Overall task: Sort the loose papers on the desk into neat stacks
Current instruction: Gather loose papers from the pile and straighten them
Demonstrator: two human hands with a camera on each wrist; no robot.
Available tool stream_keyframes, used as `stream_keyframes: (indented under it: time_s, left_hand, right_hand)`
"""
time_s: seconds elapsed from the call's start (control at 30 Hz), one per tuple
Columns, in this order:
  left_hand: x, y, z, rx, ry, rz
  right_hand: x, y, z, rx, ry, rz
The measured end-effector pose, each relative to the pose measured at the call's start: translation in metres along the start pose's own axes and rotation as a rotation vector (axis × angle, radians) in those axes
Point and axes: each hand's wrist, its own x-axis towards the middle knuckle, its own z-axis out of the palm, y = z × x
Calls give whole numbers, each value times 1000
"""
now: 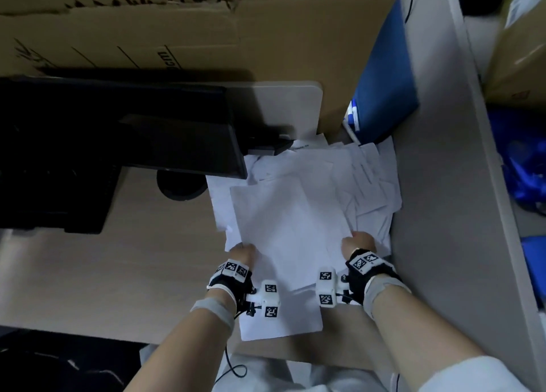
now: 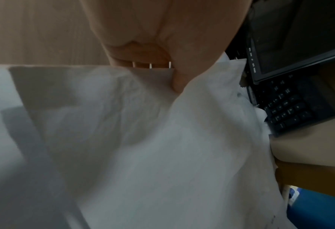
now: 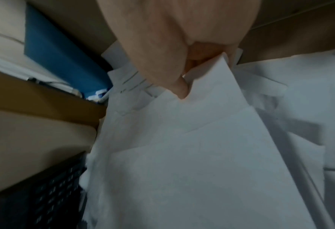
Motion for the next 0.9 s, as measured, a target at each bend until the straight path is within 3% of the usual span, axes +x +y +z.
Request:
stream_keyframes:
  time_s: [0.07,0.2,0.33,0.4,0.57,0.67,0.77,0.9]
  left_hand:
    - [1,7,-3,-9,-27,8]
    - [11,6,-5,60,-91,8]
    - [24,7,-13,-71,-47,72]
    - [30,12,-21,-110,-81,63]
    - [46,15,-36,-104,-154,76]
    - [55,10,-38,-146,-285,52]
    - [105,-11,-24,-166,-325,79]
    - [50,13,-27,-72,-285,87]
  right_hand:
    - [-6,-1,-1,-95,-61,-7]
    - [-27,1,18,-161,-347,-61]
    - [-40,-10,39,183,-79,-23]
    - [-41,-19,48,275,-74,24]
    - [-39,-29,71,257,-161,68]
    - [-38,-23,88,192,-143,54]
    - [-45,-19,86,99,-121,64]
    - [-63,-8,59,40,-96,126]
